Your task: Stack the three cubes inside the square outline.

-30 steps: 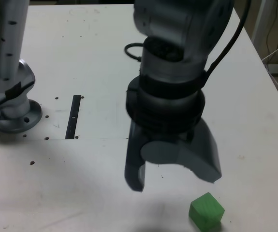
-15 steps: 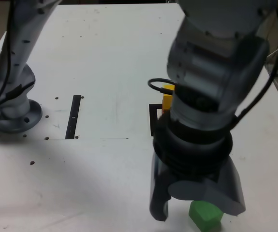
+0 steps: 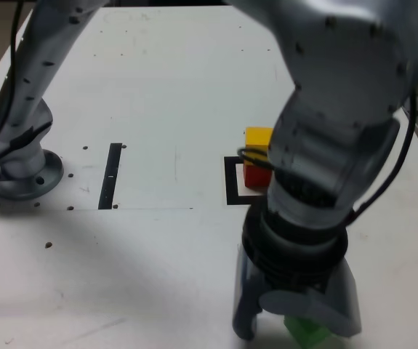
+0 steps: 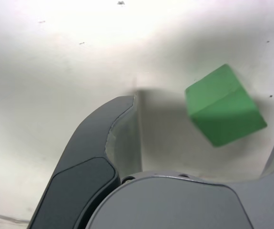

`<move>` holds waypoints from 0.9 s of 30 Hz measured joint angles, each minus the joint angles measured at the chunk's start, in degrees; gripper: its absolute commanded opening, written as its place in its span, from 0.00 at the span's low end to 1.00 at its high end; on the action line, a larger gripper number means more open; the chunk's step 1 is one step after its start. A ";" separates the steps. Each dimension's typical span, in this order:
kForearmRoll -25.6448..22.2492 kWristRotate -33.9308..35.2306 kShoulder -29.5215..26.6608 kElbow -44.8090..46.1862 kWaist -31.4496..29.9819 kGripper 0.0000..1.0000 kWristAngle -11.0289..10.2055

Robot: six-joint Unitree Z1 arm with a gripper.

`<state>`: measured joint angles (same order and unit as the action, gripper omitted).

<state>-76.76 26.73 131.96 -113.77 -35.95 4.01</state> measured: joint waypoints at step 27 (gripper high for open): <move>3.96 -4.16 2.42 0.84 2.57 0.83 -1.46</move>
<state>-72.80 22.57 134.39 -112.94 -33.39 2.55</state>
